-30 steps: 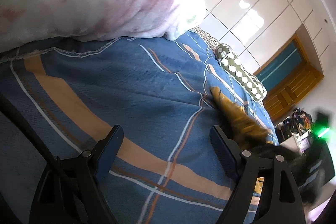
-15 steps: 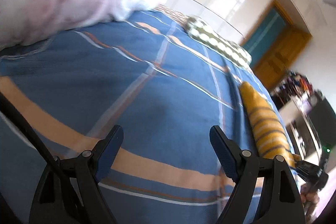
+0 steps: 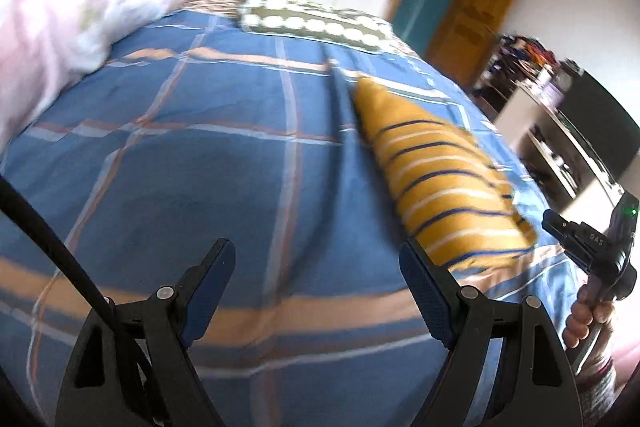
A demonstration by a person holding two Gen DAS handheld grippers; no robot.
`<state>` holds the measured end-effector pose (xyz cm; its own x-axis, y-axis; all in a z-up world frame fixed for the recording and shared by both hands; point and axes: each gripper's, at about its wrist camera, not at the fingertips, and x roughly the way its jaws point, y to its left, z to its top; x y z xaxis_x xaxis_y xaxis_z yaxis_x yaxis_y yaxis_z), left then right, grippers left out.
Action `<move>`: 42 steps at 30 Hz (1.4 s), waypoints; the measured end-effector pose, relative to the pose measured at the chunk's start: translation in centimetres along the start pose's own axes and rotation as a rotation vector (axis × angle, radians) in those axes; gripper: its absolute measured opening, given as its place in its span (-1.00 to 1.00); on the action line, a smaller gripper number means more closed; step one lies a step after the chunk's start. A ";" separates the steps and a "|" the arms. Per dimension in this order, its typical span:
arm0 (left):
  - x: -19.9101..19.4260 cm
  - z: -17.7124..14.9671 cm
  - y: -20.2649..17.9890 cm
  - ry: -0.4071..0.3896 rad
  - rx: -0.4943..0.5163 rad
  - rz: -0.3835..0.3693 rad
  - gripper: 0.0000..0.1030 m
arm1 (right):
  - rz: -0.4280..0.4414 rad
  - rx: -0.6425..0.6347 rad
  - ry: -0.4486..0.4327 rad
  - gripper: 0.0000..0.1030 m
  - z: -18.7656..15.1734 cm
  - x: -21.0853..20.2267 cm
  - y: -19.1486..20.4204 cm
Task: Fold small clothes
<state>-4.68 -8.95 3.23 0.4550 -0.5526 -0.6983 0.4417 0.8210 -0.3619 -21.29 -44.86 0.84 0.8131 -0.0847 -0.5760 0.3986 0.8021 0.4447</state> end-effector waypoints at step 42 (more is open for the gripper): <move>11.4 10.9 -7.7 0.292 -0.026 -0.406 0.02 | 0.337 0.073 0.189 -0.51 7.6 10.0 3.6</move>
<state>5.50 -23.17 4.78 0.0131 -0.7680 -0.6403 0.5170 0.5534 -0.6531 -8.50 -47.32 1.86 0.8138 0.2923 -0.5023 0.1570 0.7216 0.6743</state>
